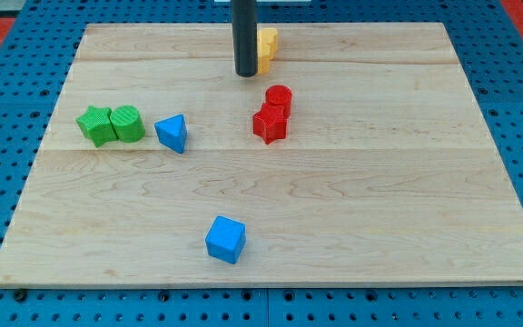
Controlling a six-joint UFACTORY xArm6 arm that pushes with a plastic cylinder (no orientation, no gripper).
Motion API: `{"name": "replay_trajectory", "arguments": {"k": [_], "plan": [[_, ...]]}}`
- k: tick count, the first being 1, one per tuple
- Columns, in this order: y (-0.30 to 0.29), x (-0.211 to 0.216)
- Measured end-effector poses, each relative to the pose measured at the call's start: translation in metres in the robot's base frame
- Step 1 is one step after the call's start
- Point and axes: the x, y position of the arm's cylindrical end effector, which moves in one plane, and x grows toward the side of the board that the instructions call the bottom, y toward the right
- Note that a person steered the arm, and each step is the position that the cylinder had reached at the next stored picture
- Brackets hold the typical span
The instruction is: Push the blue triangle below the green circle
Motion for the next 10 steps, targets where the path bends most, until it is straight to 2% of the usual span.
{"name": "replay_trajectory", "arguments": {"k": [1,3,5,6,7,10], "plan": [[0.004,0.003],[-0.046,0.003],[-0.048,0.003],[-0.049,0.02],[-0.045,0.057],[-0.12,0.205]]}}
